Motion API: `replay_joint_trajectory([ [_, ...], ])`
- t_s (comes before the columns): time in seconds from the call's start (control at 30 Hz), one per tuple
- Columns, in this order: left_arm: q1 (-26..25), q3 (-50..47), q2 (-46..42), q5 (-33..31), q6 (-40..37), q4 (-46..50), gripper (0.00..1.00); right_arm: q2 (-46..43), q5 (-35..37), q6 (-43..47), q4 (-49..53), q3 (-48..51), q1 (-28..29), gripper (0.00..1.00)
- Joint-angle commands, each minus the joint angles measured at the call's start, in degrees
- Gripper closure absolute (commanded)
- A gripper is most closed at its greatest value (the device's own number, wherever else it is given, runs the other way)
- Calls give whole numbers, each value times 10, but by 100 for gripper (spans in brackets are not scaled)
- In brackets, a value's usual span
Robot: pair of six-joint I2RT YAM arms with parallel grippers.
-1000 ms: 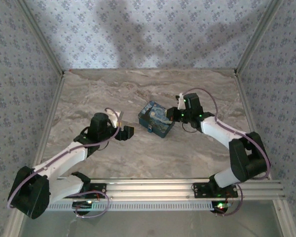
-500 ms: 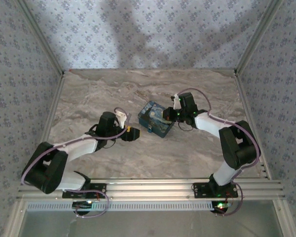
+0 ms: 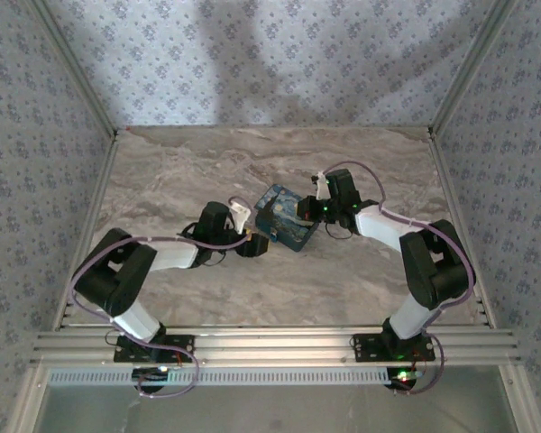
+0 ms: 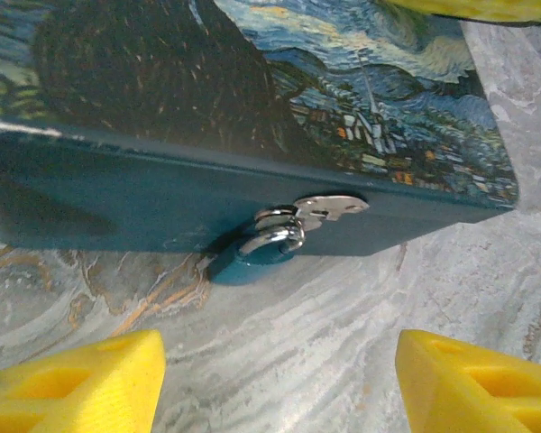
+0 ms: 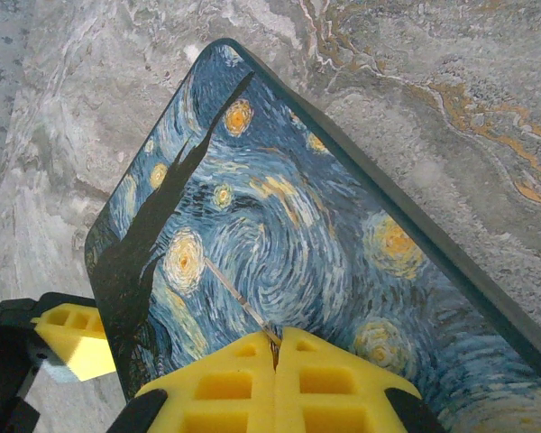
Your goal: Unlock the padlock with the key
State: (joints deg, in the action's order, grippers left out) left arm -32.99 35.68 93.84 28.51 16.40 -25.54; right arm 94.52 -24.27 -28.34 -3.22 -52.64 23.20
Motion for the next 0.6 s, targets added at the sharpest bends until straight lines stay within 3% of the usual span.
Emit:
replay_joint_trajectory([
  [0.0,-3,25,27,5,-15,-58,34,19,24,17,48,6,5,100],
  [0.57,-33,116,95,-5,-59,44,38,20,26,21,52,-3,8,100],
])
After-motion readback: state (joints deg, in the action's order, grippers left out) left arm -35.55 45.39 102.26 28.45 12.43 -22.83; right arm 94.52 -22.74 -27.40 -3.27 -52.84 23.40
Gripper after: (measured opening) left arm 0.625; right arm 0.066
